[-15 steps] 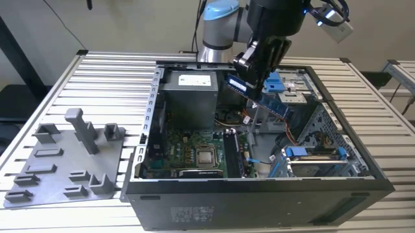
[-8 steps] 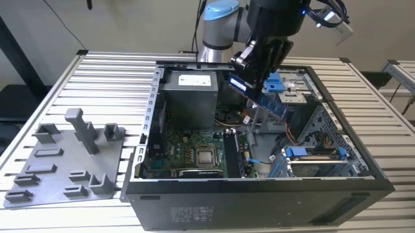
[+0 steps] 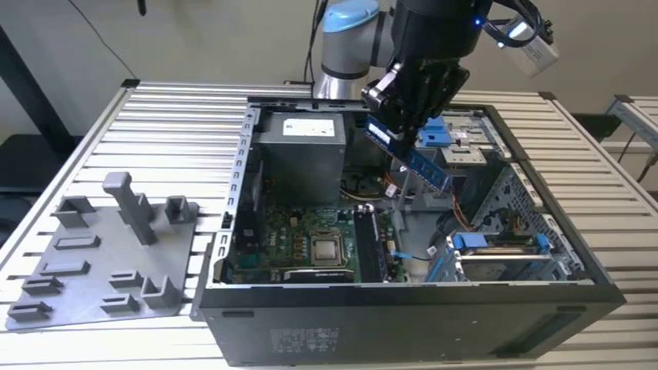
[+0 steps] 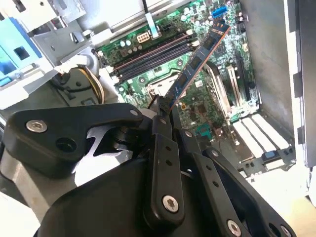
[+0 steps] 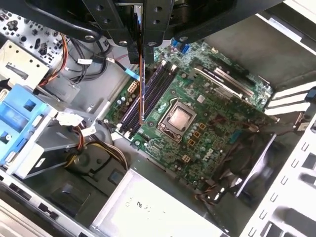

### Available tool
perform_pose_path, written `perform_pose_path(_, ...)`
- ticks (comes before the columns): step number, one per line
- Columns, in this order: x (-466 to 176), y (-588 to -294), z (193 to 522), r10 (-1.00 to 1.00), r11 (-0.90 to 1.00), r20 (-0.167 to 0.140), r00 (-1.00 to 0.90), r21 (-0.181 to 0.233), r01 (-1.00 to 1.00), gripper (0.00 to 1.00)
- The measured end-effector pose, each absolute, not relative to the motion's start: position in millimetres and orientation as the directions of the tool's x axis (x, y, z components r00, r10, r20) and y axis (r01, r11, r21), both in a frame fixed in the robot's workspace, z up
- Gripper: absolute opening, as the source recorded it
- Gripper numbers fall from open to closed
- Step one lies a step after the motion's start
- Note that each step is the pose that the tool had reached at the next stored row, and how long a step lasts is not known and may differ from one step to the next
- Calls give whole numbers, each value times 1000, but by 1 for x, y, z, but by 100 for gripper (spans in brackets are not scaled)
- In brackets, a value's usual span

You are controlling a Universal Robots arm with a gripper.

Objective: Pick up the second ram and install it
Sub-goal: 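Insert the second ram into the second slot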

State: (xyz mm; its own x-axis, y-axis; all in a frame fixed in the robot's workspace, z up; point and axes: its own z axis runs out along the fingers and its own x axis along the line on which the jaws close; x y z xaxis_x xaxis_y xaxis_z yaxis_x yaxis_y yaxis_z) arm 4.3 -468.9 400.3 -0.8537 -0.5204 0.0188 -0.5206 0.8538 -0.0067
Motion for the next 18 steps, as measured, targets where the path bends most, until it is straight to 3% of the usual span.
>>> perform_pose_path(18, 4, -469, 399, -269, 963, 19, -963, -7, -269, 14)
